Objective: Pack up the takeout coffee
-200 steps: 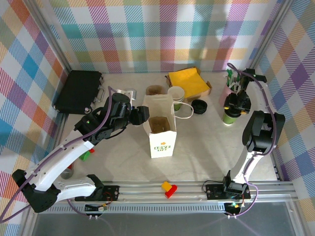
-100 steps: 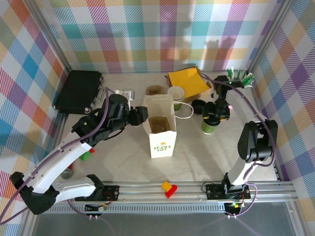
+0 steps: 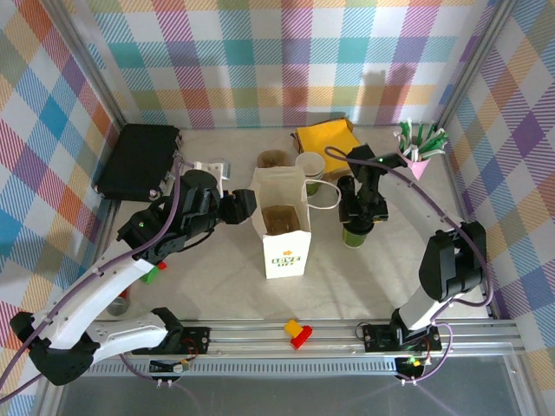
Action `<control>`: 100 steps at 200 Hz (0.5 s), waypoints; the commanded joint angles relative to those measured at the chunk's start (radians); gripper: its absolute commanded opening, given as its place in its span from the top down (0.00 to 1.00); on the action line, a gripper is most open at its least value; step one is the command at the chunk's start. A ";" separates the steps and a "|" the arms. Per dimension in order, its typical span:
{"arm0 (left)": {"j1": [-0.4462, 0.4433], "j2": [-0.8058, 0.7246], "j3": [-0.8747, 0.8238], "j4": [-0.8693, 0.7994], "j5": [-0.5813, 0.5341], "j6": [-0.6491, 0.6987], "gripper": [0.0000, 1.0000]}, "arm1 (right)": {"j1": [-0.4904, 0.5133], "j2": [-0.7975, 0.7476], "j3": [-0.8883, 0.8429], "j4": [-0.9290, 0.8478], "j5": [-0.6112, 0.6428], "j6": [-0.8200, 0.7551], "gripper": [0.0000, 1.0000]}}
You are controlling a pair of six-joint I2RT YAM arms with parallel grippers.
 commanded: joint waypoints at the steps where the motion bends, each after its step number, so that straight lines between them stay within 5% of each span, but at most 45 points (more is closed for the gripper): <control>1: 0.007 -0.024 -0.012 -0.017 0.001 -0.015 0.43 | 0.023 -0.036 -0.039 0.020 0.041 0.050 0.27; 100: 0.007 -0.031 -0.019 -0.019 0.007 -0.030 0.43 | 0.036 -0.041 -0.050 -0.002 -0.050 0.119 0.18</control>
